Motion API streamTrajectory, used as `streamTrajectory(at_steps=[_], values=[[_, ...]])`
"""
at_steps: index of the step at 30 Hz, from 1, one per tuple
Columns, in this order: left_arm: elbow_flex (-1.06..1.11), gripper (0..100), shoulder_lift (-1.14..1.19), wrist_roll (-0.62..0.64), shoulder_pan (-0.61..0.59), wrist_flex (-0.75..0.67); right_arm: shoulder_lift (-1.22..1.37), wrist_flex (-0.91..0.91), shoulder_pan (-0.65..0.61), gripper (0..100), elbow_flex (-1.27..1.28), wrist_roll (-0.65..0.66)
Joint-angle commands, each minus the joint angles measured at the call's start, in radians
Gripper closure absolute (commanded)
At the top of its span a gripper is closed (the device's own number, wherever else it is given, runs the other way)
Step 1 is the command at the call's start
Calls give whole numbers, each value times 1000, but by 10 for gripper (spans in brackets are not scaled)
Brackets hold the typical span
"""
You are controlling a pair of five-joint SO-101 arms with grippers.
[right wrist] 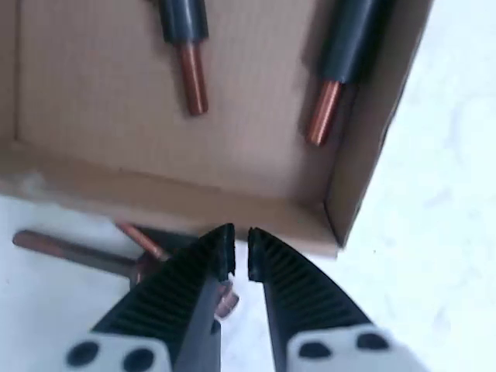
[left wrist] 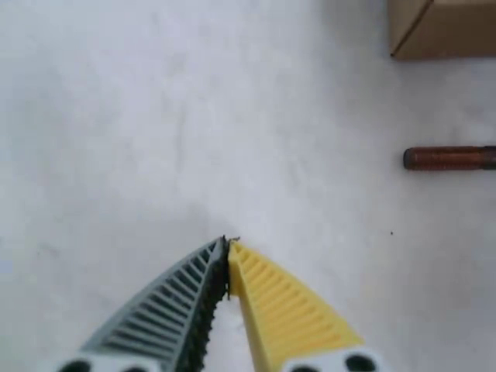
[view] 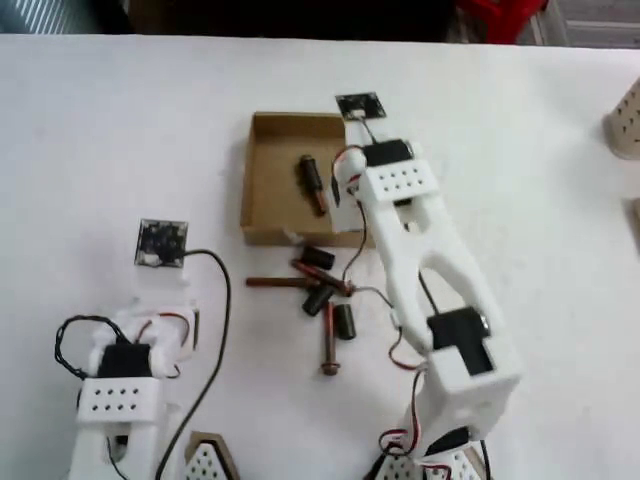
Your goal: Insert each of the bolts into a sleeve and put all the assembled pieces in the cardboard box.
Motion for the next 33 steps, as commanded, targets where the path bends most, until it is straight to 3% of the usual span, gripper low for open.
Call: streamTrajectory(at_steps=[1,14,17,22,27,33], values=[[-5,976,-16,-8,12,-18,-160,-58,4,982,184,12],[-3,976,-16,-8,12,-17,-526,-165,2,981,698,118],[-3,976,-16,-8,13,-17,-619,-223,-54,981,789,118],[-3,976,-16,-8,12,-17,-671,-269,-156,981,830,117],[-3,976,-16,-8,12,-17,-605,-308,-209,980,825,26],[-3,976,-16,-8,15,-18,-555,-309,-200,964,802,20]])
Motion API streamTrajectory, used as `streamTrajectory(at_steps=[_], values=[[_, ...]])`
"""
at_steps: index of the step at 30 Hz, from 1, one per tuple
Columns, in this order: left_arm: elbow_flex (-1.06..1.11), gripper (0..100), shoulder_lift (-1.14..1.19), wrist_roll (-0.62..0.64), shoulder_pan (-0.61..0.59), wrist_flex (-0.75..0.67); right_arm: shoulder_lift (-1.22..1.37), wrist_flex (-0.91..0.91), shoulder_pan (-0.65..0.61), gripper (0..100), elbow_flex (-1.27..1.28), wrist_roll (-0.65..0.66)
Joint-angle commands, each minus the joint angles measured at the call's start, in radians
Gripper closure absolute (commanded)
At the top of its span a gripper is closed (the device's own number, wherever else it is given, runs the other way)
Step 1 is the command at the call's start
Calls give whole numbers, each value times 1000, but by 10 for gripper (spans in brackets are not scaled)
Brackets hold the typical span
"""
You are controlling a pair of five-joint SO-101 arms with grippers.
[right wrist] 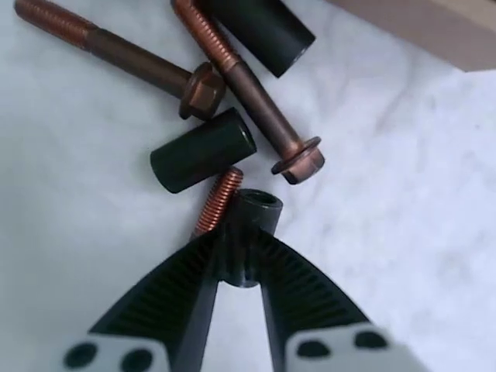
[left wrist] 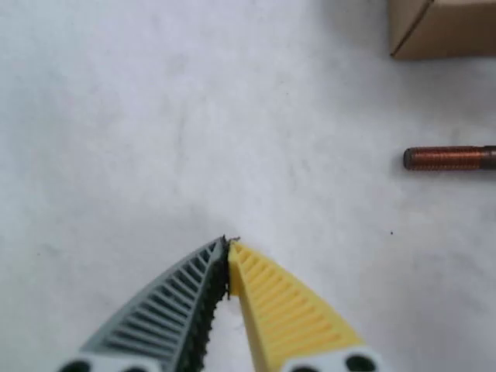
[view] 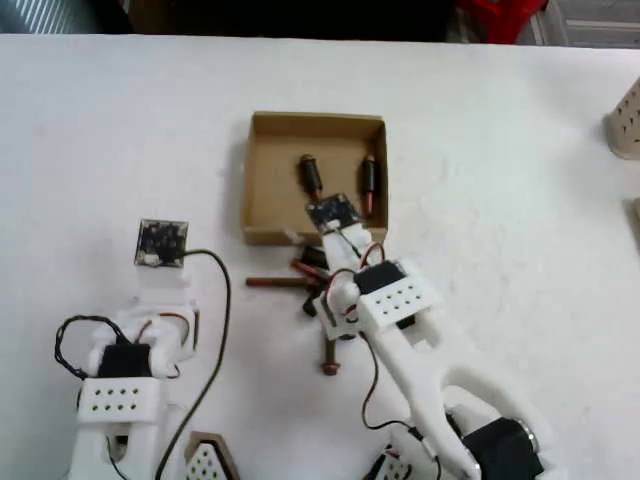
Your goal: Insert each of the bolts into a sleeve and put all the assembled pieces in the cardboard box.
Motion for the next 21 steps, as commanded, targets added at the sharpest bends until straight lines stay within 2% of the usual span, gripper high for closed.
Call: streamTrajectory(at_steps=[1,5,14,21], values=[[-3,976,-16,-8,15,-18,4,-13,1,943,-31,-9],[-3,976,-16,-8,13,-20,7,-13,-2,873,-28,-11],[-3,976,-16,-8,15,-18,12,-24,4,875,-12,-5],[-3,976,-16,-8,15,-15,12,-185,-2,875,101,-3]])
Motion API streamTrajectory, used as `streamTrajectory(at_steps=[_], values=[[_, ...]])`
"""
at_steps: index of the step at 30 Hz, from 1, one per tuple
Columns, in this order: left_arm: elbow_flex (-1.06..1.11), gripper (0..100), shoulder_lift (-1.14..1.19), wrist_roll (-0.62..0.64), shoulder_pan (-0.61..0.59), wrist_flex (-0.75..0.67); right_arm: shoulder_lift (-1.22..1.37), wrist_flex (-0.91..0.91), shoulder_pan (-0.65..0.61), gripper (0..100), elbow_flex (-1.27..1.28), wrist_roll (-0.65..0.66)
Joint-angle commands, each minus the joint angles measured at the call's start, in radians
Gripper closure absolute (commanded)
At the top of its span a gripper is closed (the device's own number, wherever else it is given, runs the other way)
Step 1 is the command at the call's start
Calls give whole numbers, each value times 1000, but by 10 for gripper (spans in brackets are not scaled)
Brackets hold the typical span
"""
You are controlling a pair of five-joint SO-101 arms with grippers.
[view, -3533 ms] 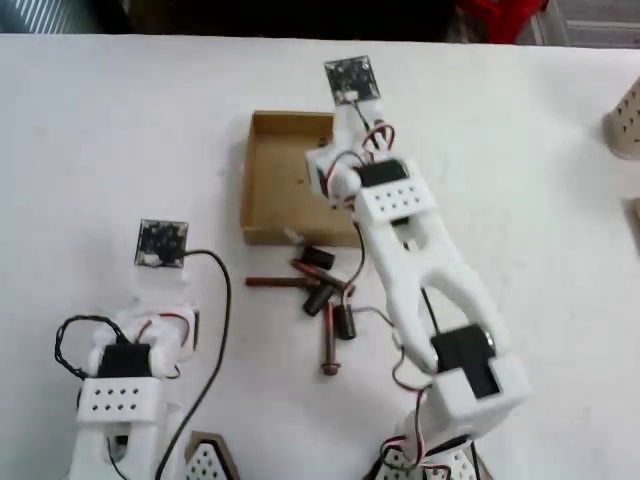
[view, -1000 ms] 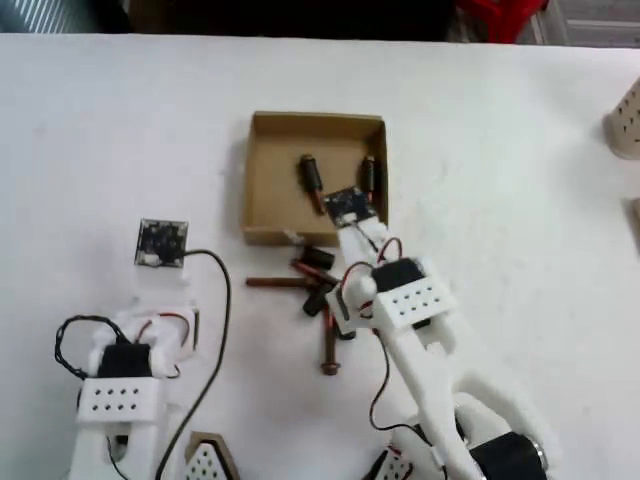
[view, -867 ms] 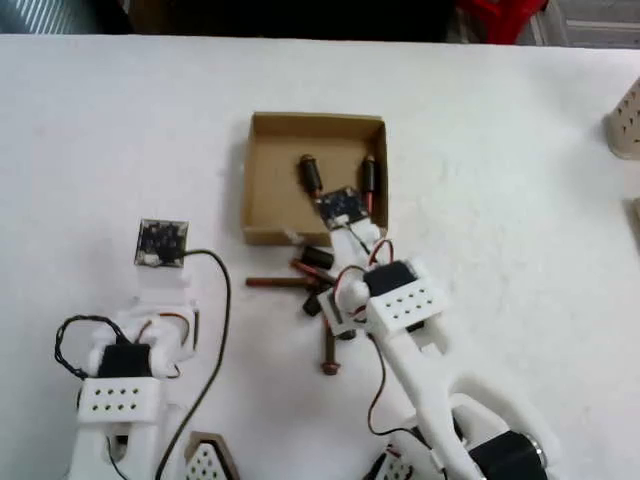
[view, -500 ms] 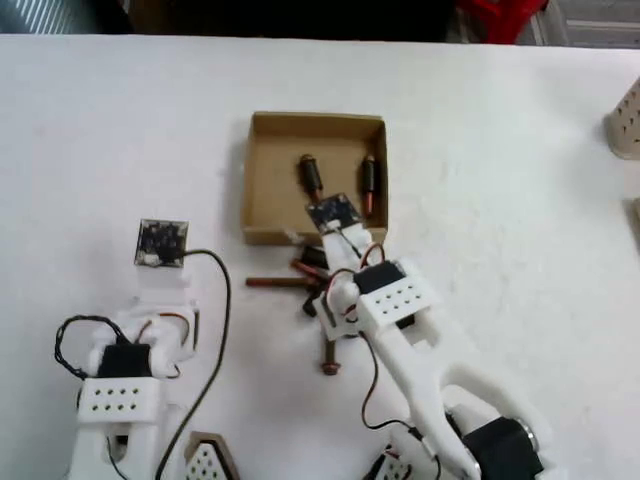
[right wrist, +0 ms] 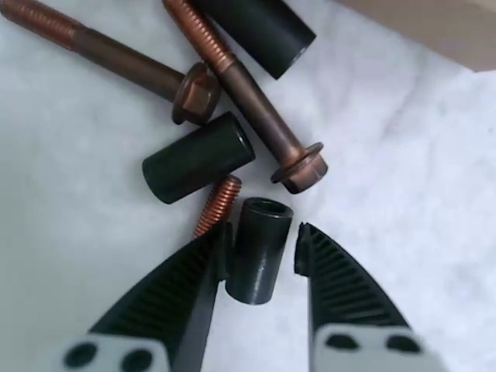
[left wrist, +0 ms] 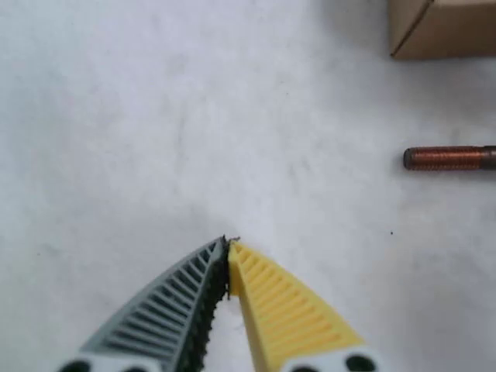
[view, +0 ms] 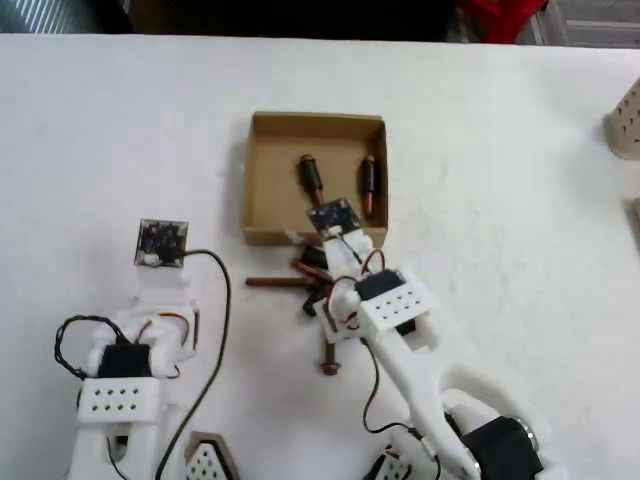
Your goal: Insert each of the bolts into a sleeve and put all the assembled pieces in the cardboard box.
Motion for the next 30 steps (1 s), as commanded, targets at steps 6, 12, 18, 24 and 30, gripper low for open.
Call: streamTrajectory(at_steps=[6,12,18,24,30], values=[[-3,976,-16,-8,13,-15,2,-48,-1,878,23,0],[-3,976,-16,-8,15,-15,33,-48,-1,878,15,-8],[-3,976,-16,-8,15,-15,117,-19,2,879,-48,-8],[-3,976,-16,-8,13,-15,97,-18,10,983,-46,-3],[-3,976,-16,-8,13,-14,1,105,107,981,-48,-2]])
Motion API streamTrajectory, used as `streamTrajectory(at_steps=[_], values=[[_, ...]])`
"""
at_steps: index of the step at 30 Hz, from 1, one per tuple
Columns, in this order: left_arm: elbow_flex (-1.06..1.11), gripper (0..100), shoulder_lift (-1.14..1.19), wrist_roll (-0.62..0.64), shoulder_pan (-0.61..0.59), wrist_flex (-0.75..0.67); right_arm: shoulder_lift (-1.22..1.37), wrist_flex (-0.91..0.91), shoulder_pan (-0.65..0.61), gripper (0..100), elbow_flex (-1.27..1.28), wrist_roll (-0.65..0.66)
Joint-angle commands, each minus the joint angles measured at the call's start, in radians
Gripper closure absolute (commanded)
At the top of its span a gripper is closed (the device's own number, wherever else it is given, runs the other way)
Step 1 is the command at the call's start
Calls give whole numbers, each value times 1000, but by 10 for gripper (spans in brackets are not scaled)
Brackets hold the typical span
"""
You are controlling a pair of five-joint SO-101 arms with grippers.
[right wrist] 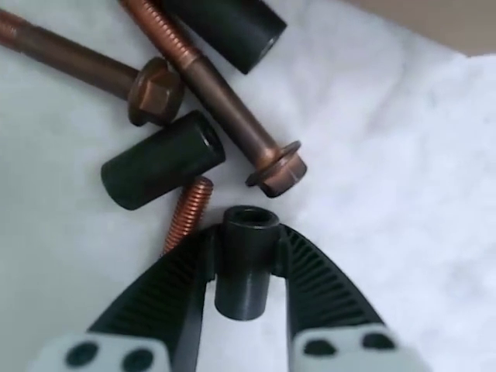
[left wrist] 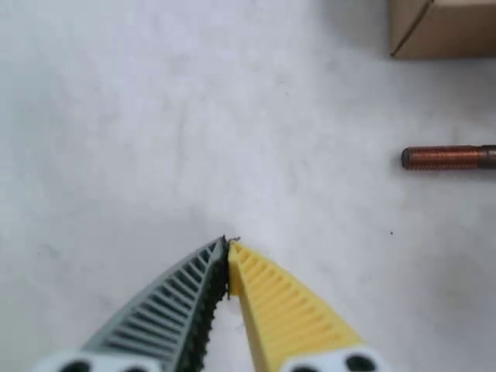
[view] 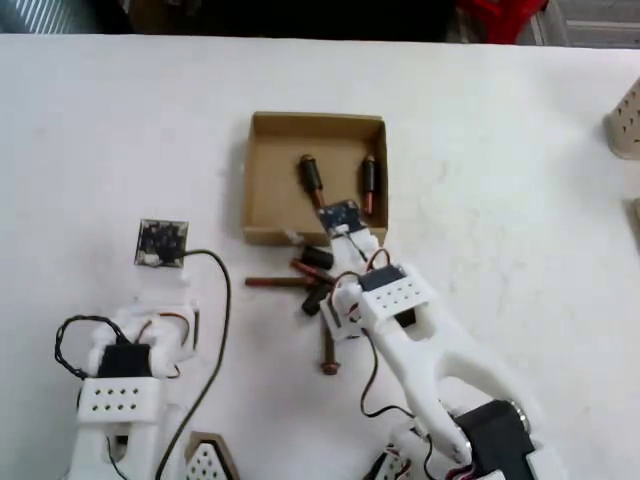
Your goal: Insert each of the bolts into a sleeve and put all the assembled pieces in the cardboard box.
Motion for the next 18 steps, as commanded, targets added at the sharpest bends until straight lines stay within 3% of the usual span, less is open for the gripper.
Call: streamTrajectory(at_steps=[1,4,8,13,18], values=[[-3,976,-16,-8,12,-14,-114,116,99,981,-32,-2],[-3,976,-12,-8,16,-14,-228,217,251,981,-48,23],[-11,976,-10,-6,18,-20,-328,278,426,981,-18,216],[-44,976,-8,-2,76,-20,-329,208,584,981,58,241],[-209,977,82,44,114,46,-329,183,708,981,80,241]])
